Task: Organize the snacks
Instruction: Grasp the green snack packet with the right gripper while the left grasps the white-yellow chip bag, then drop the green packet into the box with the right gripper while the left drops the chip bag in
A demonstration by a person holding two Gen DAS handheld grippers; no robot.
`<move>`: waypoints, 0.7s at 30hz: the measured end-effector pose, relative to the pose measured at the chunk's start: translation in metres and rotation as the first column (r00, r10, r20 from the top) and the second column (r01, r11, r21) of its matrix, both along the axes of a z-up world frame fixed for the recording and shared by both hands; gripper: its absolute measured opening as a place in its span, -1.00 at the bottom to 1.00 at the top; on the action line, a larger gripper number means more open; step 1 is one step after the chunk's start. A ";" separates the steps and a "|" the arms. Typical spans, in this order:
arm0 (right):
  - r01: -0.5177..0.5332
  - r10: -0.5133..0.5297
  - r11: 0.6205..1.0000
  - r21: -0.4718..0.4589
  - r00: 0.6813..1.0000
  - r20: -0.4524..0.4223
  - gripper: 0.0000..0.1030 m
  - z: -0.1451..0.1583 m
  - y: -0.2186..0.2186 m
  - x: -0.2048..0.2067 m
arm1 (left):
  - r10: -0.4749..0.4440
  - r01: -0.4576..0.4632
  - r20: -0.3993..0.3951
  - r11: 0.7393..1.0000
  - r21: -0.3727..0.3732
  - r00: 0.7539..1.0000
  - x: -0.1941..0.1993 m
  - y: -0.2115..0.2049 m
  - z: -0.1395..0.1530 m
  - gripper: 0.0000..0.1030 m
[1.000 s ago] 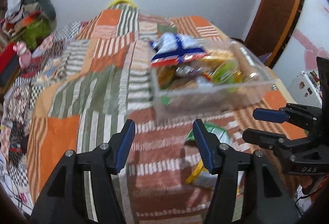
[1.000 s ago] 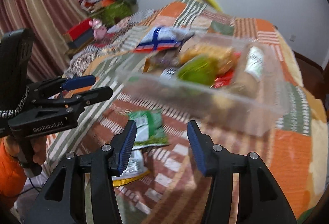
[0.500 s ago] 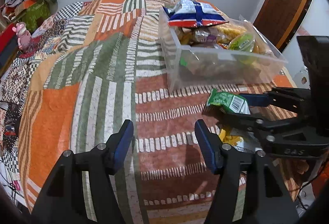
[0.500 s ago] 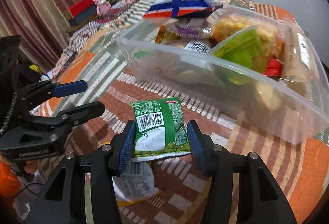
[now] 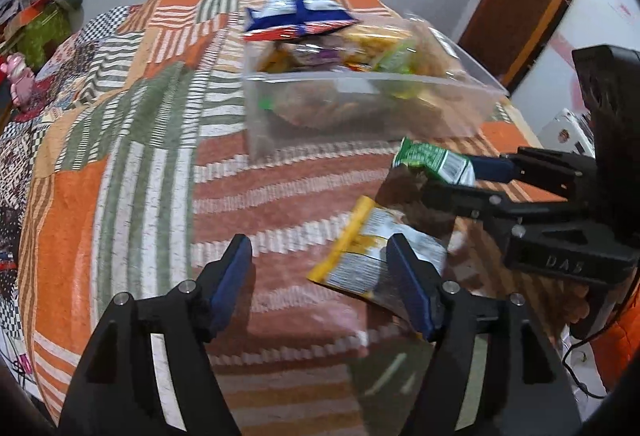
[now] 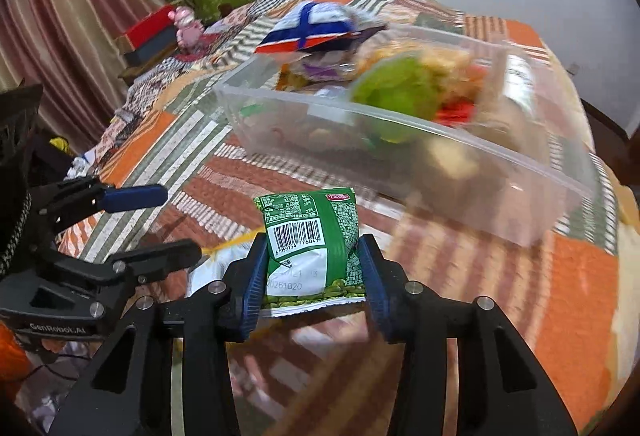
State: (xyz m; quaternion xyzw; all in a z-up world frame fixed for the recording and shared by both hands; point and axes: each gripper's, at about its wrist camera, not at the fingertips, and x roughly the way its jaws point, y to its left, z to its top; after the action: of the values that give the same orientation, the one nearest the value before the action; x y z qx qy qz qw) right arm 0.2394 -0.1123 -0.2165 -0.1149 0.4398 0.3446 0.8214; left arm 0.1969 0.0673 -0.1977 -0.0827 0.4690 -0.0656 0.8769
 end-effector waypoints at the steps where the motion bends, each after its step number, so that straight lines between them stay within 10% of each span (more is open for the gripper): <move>1: 0.007 -0.007 1.000 0.004 1.000 0.002 -0.20 0.001 -0.004 -0.001 | -0.005 0.005 -0.001 1.000 -0.002 1.000 -0.002 -0.003 0.000 0.41; 14: 0.084 -0.084 0.995 0.045 0.996 0.008 -0.20 0.009 -0.049 -0.017 | -0.093 0.093 -0.049 0.996 -0.003 0.995 -0.001 -0.045 -0.022 0.55; 21: 0.104 -0.105 0.991 0.079 0.994 0.007 -0.20 0.012 -0.057 -0.018 | -0.087 0.087 -0.024 0.996 -0.012 0.996 0.000 -0.040 -0.019 -0.60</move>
State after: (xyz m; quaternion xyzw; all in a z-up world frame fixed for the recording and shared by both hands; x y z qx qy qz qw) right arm 0.2214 -0.1695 -0.2043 -0.0612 0.4268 0.3177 0.8445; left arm 0.1971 0.0272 -0.2167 -0.0678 0.4826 -0.1053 0.8669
